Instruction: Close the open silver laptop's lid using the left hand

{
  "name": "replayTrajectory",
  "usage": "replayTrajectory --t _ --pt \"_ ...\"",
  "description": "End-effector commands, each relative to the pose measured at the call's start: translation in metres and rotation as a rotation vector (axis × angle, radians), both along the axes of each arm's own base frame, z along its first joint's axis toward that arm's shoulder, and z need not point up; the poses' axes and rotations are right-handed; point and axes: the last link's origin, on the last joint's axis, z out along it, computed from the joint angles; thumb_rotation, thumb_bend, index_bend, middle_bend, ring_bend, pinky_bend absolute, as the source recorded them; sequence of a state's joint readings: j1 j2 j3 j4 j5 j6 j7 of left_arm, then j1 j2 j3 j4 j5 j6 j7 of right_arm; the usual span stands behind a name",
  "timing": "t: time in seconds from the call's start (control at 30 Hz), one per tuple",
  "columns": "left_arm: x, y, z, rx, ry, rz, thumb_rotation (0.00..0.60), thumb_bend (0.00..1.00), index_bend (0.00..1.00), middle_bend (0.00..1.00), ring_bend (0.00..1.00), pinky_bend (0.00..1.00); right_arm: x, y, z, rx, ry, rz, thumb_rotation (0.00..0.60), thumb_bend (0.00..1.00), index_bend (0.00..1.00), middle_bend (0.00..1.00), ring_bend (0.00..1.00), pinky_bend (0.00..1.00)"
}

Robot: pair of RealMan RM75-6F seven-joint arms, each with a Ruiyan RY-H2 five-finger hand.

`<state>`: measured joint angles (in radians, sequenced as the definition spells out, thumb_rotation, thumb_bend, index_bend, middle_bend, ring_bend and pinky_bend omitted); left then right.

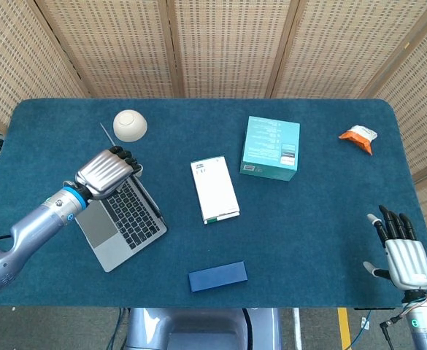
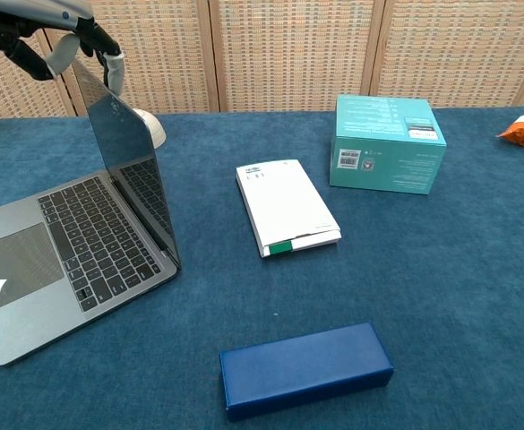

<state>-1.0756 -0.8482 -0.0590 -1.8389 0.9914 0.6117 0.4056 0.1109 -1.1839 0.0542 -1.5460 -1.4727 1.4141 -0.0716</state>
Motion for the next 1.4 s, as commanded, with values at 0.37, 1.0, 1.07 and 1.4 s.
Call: replayTrajectory --t 0.37,1.0,1.07,1.4 --pt "-0.006 -0.011 0.0 -0.024 0.056 -0.008 0.6 1.0 0.34 0.32 0.19 0.17 0.0 0.0 0.0 -0.003 -0.001 0.001 0.6 0.03 0.13 0.0 0.0 0.0" --pt "-0.013 -0.035 0.013 -0.042 0.116 -0.038 0.6 1.0 0.35 0.32 0.2 0.17 0.0 0.0 -0.001 0.001 0.004 -0.002 0.6 0.03 0.14 0.0 0.0 0.0" --pt "-0.014 -0.038 0.014 -0.047 0.116 -0.036 0.6 1.0 0.35 0.32 0.2 0.17 0.0 0.0 -0.001 0.001 0.003 -0.001 0.6 0.03 0.14 0.0 0.0 0.0" --pt "-0.026 -0.049 0.014 -0.078 0.14 -0.022 0.6 1.0 0.35 0.32 0.2 0.17 0.001 0.001 -0.001 -0.001 0.005 0.002 0.6 0.03 0.14 0.0 0.0 0.0"
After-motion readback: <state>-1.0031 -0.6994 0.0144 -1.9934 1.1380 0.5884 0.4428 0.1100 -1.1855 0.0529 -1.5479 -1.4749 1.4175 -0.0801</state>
